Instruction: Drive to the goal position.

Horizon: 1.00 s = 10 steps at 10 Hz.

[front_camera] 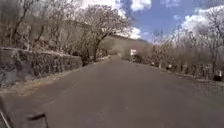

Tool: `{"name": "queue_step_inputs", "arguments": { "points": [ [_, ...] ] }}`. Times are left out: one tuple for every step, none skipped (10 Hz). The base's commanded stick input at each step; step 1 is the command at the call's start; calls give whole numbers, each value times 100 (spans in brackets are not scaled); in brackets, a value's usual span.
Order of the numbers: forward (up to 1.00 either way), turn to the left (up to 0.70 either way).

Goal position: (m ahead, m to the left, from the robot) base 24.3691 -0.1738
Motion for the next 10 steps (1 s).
{"name": "queue_step_inputs", "arguments": {
  "points": [
    [70,1],
    [70,0],
    [70,1],
    [70,0],
    [70,0],
    [70,0],
    [70,0],
    [70,0],
    [70,0],
    [70,0]
  ]
}}
